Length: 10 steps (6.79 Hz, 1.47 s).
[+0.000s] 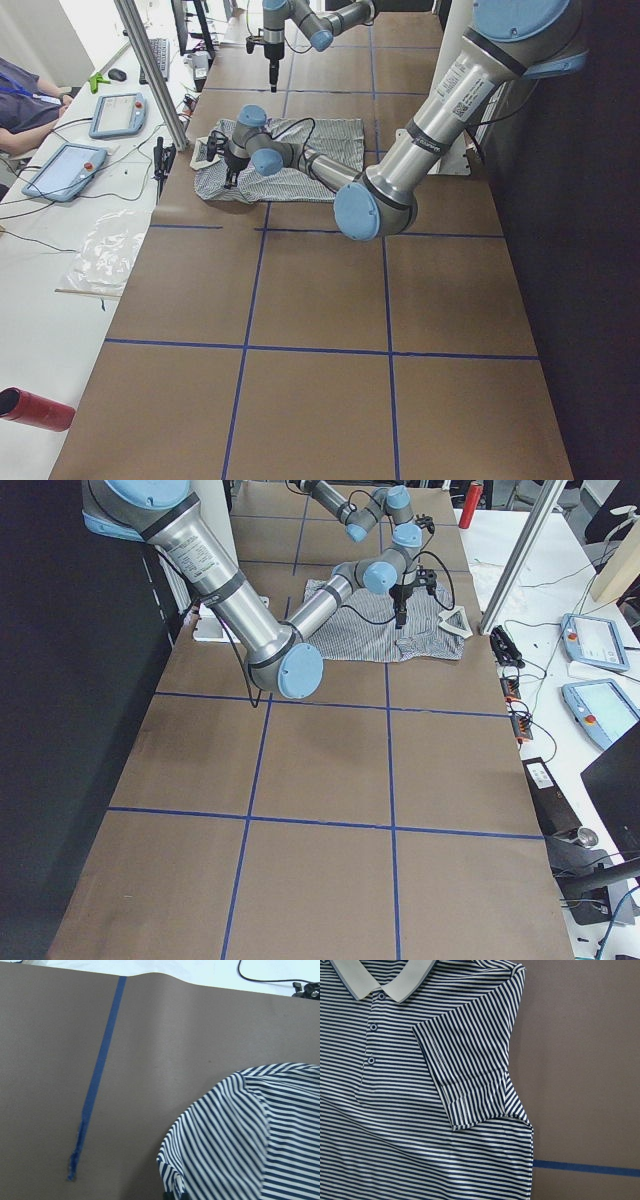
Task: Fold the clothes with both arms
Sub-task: 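Fold the sleeve nearest the left gripper inward onto the shirt body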
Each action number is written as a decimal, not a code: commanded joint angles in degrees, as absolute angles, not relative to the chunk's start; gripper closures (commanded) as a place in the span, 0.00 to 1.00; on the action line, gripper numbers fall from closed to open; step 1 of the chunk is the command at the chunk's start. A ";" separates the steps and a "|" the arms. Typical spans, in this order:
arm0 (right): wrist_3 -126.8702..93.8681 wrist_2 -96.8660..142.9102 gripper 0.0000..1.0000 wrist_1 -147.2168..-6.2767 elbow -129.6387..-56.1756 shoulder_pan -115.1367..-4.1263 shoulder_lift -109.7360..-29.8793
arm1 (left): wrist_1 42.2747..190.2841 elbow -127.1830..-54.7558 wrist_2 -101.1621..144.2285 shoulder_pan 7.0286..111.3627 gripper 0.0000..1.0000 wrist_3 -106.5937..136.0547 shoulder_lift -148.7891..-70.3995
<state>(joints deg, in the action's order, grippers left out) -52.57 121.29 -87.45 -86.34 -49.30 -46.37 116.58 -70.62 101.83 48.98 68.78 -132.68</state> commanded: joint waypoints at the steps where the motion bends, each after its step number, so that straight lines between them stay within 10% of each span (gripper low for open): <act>1: -52.56 121.29 0.00 -87.45 -86.31 -49.31 -46.76 | 115.04 -65.70 101.52 46.07 1.00 78.02 -138.58; 5: -52.30 121.20 0.00 -87.36 -86.31 -49.31 -47.20 | 125.06 -53.98 99.93 44.83 1.00 80.51 -145.19; 6: -52.21 121.20 0.00 -87.19 -86.22 -49.22 -47.20 | 126.55 -53.09 99.93 44.65 0.01 79.46 -145.28; 10: -52.91 121.29 0.00 -87.10 -87.35 -49.31 -47.37 | 128.59 -57.54 103.77 45.00 0.00 74.82 -143.63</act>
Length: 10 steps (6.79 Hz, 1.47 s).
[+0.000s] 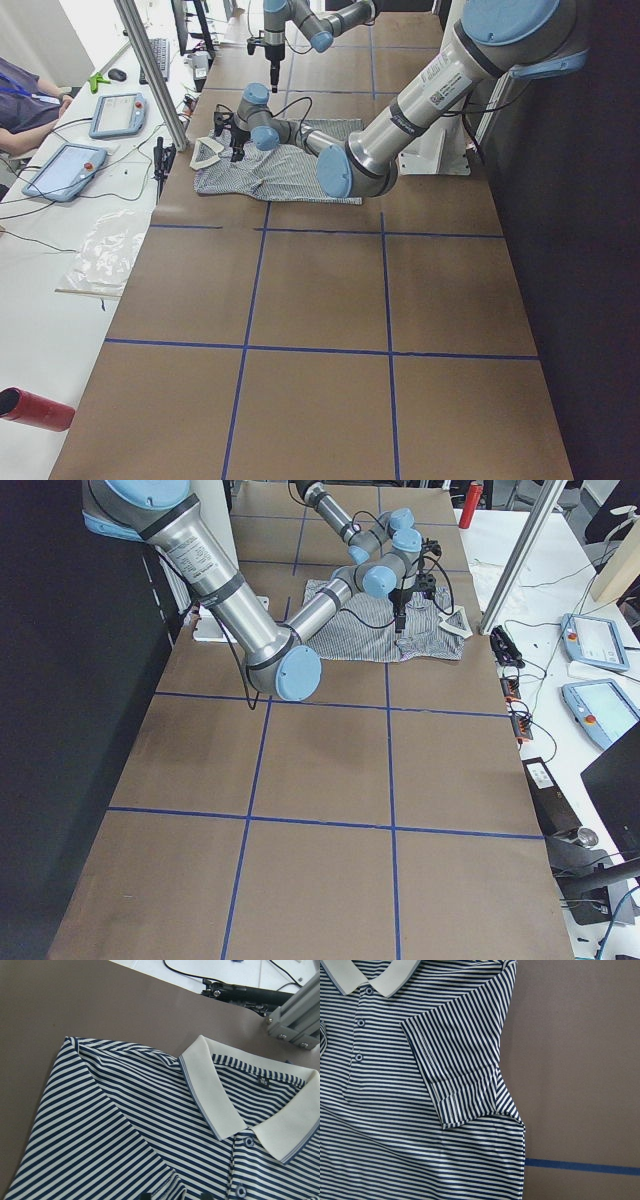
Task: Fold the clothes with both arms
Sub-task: 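Fold the sleeve nearest the left gripper inward onto the shirt body, then move both grippers to the hem corners nearest the robot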
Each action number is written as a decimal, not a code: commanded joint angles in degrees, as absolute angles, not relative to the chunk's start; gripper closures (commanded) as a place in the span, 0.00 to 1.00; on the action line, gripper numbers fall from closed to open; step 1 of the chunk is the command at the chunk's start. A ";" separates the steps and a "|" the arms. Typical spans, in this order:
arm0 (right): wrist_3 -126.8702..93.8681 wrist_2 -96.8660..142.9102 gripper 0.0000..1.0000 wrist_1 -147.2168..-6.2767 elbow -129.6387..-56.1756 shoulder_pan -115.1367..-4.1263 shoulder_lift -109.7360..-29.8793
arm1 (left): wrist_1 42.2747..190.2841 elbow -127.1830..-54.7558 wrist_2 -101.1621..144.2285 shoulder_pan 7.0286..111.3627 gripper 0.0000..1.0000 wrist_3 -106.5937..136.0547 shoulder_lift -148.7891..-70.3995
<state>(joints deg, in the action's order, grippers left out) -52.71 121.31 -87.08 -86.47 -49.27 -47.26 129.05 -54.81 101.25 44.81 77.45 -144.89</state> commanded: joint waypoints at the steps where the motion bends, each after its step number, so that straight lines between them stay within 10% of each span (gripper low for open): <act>1: -59.35 120.33 0.00 -86.84 -90.67 -48.78 -50.33 | 127.89 -64.62 109.02 45.00 0.00 74.45 -138.13; 5: -75.91 110.17 0.00 -86.14 -115.43 -33.10 -70.70 | 106.26 -104.51 111.62 44.83 0.00 63.81 -112.84; 10: -90.44 94.92 0.00 -80.24 -114.63 -13.73 -76.30 | 106.08 -110.04 111.45 44.38 0.00 64.42 -108.19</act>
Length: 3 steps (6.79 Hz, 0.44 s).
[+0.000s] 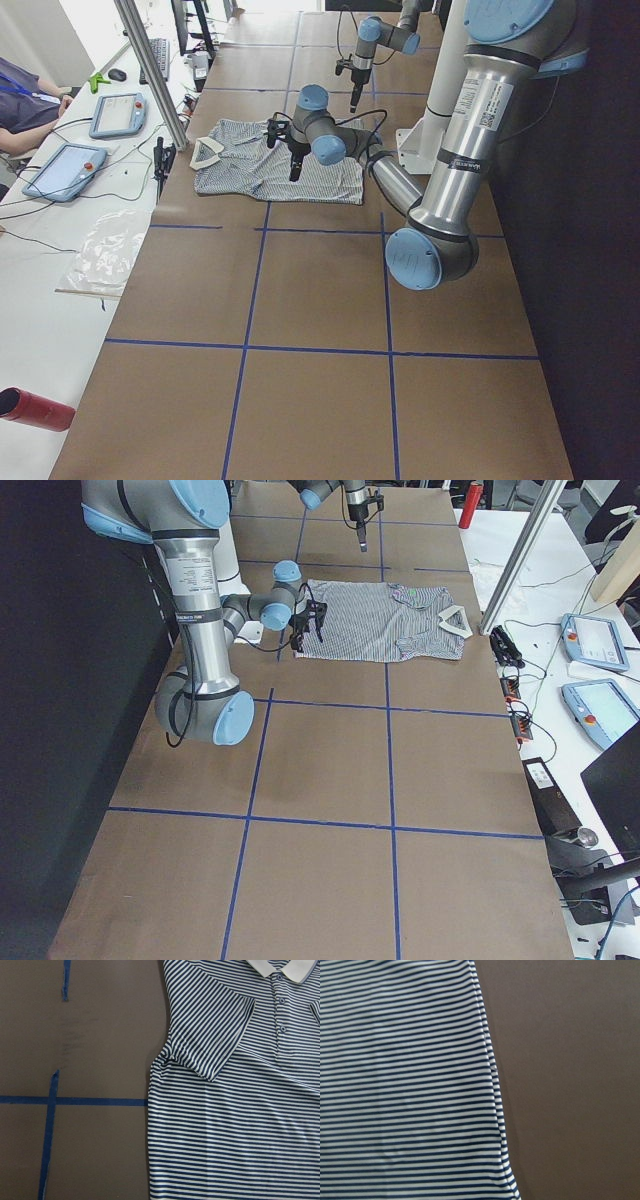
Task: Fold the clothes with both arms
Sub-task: 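Move both grippers to the hem corners nearest the robot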
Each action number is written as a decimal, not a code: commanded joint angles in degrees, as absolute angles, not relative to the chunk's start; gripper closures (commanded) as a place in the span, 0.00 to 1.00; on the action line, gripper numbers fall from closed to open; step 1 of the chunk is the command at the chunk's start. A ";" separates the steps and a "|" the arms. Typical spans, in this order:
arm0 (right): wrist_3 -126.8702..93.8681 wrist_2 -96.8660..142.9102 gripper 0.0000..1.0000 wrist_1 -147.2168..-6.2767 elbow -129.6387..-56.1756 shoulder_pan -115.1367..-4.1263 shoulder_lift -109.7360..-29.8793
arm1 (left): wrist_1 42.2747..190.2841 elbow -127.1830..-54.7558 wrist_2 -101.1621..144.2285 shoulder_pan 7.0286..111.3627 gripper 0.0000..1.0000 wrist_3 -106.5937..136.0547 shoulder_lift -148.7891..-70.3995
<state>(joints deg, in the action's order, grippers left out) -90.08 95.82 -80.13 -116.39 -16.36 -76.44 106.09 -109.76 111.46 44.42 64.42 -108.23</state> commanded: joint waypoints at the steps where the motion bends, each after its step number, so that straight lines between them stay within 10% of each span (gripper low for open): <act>1: -90.09 94.83 0.01 -80.07 -113.22 -13.71 -76.29 | 106.00 -110.21 111.45 44.38 0.00 64.34 -108.11; 3: -89.74 93.96 0.02 -80.07 -112.07 -13.62 -74.63 | 106.00 -110.39 111.53 44.30 0.00 64.60 -108.81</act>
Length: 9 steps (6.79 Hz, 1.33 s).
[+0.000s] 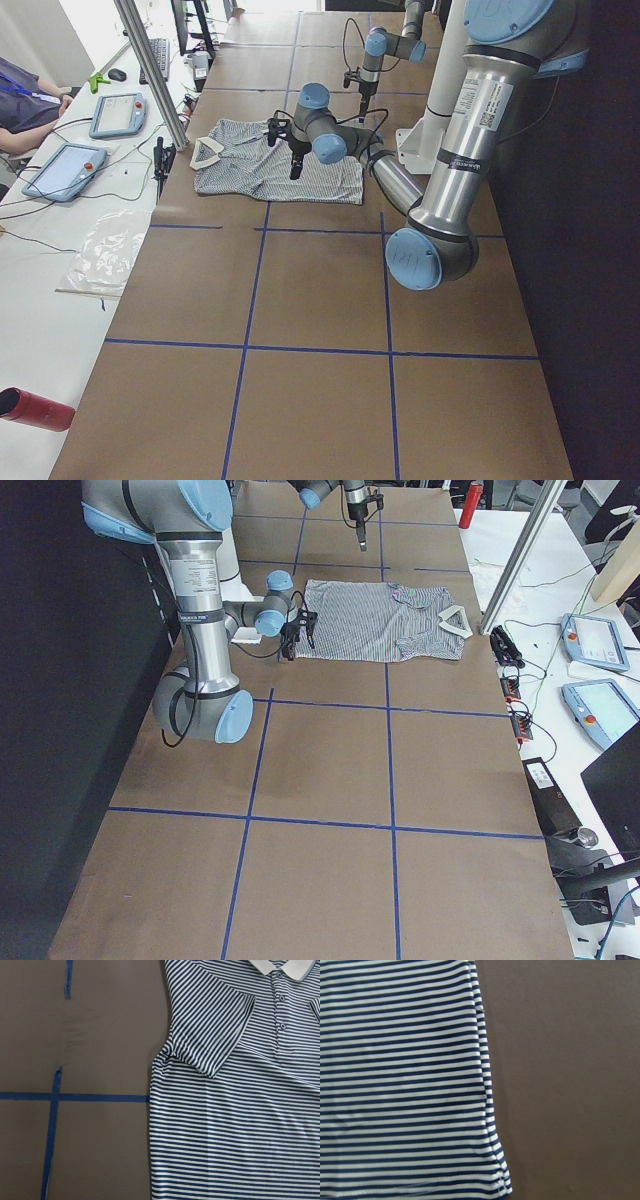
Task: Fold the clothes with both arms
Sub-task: 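Move both grippers to the hem corners nearest the robot, then grasp the hem corners with both grippers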
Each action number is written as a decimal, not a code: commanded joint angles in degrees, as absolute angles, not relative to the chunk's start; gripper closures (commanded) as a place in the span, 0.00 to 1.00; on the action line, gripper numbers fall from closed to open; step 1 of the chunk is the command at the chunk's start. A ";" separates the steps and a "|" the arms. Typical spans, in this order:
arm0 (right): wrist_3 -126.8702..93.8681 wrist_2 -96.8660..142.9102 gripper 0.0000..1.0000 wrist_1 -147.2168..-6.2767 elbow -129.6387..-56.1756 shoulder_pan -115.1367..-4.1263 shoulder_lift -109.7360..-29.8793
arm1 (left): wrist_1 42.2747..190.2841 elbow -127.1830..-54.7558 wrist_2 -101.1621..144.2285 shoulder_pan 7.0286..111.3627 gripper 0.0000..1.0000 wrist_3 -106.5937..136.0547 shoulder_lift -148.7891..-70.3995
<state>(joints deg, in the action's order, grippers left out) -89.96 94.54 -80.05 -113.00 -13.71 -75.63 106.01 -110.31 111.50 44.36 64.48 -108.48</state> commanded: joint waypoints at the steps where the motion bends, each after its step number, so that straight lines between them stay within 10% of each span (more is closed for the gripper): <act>1: -89.65 94.04 0.02 -80.07 -111.10 -14.06 -73.75 | 106.00 -110.39 111.45 44.30 0.00 64.60 -108.81; 4: -89.47 94.04 0.07 -79.89 -110.22 -15.20 -73.48 | 106.00 -109.95 111.36 44.30 0.00 64.51 -108.81; 9: -89.65 94.66 0.60 -80.42 -108.99 -14.77 -72.08 | 106.00 -110.30 111.27 44.30 0.00 64.51 -108.90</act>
